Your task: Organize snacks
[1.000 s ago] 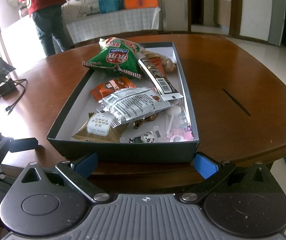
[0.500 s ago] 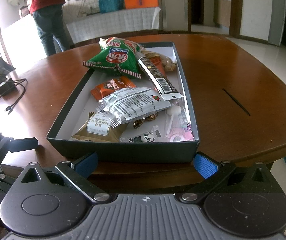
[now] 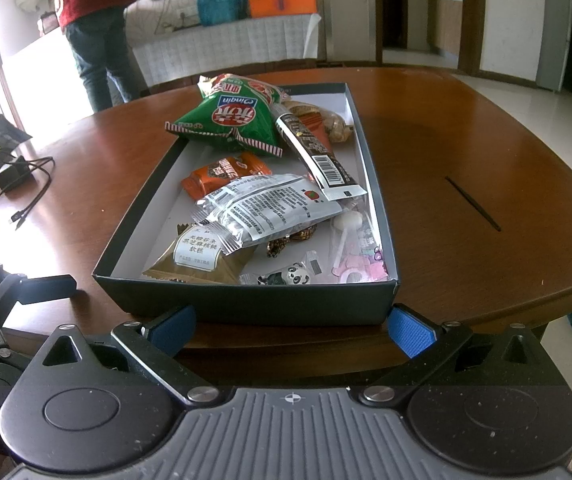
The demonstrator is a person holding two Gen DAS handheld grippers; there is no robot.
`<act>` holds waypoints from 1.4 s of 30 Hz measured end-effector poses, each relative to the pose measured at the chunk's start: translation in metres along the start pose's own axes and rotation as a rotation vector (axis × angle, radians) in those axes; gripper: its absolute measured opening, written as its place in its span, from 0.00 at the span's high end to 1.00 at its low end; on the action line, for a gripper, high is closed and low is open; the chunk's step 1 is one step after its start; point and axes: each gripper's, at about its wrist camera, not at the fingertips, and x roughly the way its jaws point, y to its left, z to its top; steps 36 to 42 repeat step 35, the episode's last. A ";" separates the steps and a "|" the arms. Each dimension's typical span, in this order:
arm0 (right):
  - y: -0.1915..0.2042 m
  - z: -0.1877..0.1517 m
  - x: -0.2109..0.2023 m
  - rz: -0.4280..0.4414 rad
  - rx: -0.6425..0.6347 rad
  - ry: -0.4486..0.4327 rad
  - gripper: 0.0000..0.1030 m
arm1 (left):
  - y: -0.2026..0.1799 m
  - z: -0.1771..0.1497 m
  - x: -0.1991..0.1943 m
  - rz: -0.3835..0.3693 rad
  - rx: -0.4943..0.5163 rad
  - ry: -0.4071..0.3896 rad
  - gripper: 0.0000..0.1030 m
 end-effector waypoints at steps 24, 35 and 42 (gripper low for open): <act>0.000 0.000 0.002 -0.004 -0.004 0.006 0.00 | 0.000 0.000 0.000 0.000 0.001 0.000 0.00; 0.001 0.000 0.002 -0.005 -0.004 0.007 0.00 | 0.013 0.001 -0.001 -0.053 -0.072 -0.024 0.00; 0.001 0.000 0.002 -0.005 -0.004 0.007 0.00 | 0.013 0.001 -0.001 -0.053 -0.072 -0.024 0.00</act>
